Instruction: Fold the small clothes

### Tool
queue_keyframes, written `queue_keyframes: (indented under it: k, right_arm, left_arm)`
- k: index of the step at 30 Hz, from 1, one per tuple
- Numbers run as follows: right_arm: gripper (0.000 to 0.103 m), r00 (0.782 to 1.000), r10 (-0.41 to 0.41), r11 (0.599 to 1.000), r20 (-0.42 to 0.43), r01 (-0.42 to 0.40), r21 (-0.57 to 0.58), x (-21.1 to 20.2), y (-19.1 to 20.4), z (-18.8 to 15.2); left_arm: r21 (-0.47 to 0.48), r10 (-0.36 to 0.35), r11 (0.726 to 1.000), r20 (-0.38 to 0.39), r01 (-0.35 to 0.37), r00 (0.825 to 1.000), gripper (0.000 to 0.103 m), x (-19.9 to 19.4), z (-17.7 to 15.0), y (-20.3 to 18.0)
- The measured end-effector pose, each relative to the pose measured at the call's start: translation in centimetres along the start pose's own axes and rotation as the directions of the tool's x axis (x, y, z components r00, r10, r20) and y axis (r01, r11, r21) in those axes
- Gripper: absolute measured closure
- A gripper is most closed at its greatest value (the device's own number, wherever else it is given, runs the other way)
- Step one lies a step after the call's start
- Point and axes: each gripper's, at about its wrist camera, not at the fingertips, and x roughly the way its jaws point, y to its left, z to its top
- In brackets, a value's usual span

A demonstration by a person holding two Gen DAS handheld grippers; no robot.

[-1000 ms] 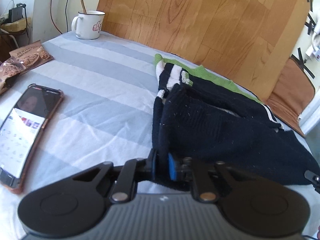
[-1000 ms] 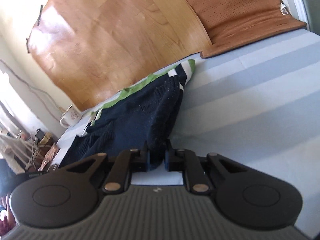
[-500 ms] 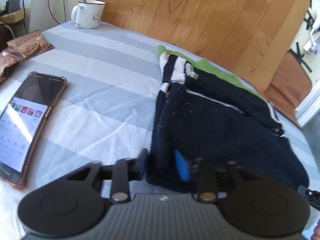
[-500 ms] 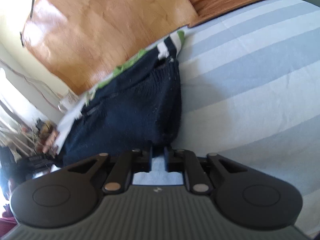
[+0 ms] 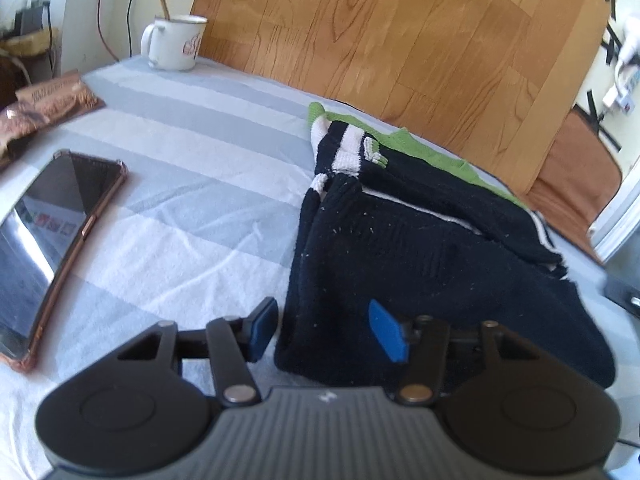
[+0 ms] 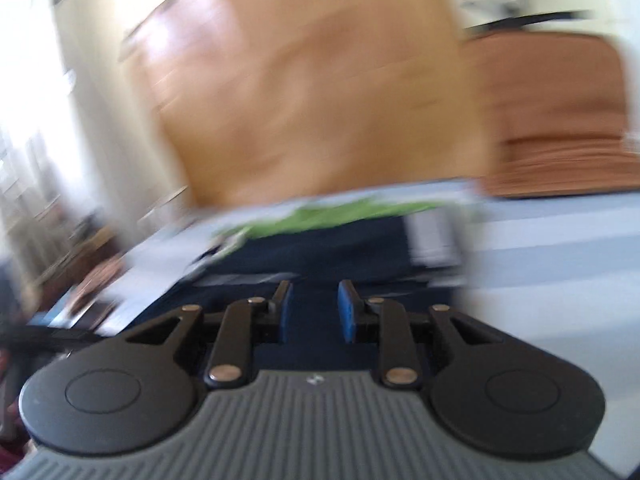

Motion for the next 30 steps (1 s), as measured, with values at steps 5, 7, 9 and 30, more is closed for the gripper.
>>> queue_keyframes:
  k: [5, 7, 9, 30]
  right_arm:
    - [0.092, 0.979, 0.082, 0.994, -0.187, -0.093, -0.048, 9.5, 3.2, 0.0]
    - [0.096, 0.971, 0.071, 0.996, -0.228, -0.080, -0.029, 12.3, 3.5, 0.2]
    - [0.102, 0.983, 0.028, 0.998, -0.183, -0.037, -0.049, 13.9, 3.4, 0.8]
    - [0.094, 0.964, 0.164, 0.986, -0.208, -0.158, 0.046, 14.6, 4.4, 4.7]
  left_arm:
    - [0.062, 0.081, 0.995, 0.053, -0.084, 0.995, 0.057, 0.0, -0.9, -1.0]
    - [0.085, 0.111, 0.989, 0.079, -0.118, 0.991, 0.056, 0.0, -1.4, -1.4]
    - [0.108, 0.143, 0.982, 0.108, -0.154, 0.984, 0.055, 0.0, -1.9, -1.8]
    - [0.144, 0.108, 0.980, 0.205, -0.140, 0.973, 0.051, -3.0, -0.8, -0.5]
